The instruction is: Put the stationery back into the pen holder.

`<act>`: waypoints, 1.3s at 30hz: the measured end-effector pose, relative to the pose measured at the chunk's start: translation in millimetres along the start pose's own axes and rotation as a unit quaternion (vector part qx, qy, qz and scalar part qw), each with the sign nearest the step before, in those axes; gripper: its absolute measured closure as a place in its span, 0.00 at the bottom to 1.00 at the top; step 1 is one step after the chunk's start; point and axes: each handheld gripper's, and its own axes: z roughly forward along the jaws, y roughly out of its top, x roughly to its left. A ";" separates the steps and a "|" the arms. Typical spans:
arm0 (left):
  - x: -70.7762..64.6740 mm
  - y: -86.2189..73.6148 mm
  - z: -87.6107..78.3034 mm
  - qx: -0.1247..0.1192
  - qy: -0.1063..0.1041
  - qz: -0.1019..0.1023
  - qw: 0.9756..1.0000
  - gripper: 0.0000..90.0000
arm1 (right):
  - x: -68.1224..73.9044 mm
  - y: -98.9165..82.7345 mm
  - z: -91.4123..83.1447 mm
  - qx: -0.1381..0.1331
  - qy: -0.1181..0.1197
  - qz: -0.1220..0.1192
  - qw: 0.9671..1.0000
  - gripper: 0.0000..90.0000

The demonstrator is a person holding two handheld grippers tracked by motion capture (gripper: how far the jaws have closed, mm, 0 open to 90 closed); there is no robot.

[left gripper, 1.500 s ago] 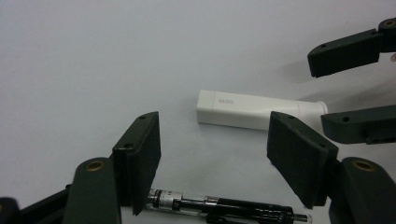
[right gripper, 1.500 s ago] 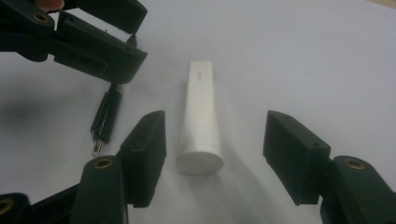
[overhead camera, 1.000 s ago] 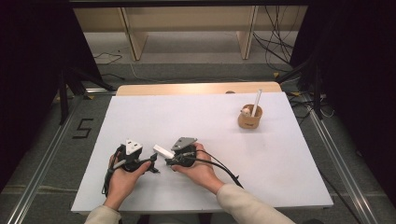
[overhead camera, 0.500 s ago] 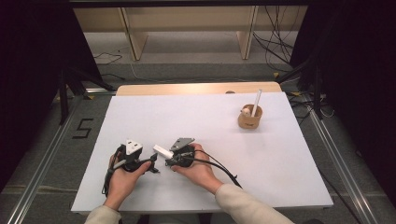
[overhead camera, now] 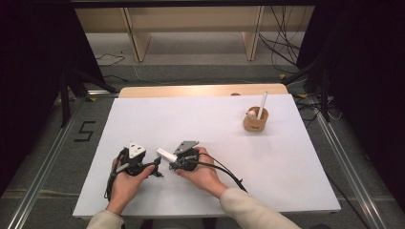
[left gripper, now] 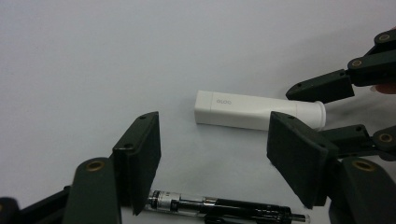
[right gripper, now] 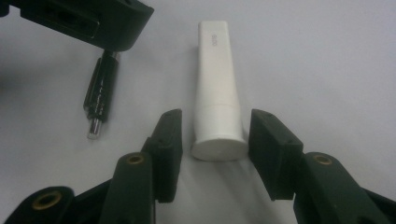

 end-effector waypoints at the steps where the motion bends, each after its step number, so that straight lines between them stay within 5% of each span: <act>1: 0.0 0.0 0.0 0.000 0.000 0.000 1.000 0.39 | -0.1 0.0 0.0 0.001 0.000 -0.001 1.000 0.63; 39: -0.1 0.5 0.2 0.001 -0.001 0.004 1.000 0.39 | 3.2 3.0 0.7 0.007 -0.016 0.012 1.000 0.72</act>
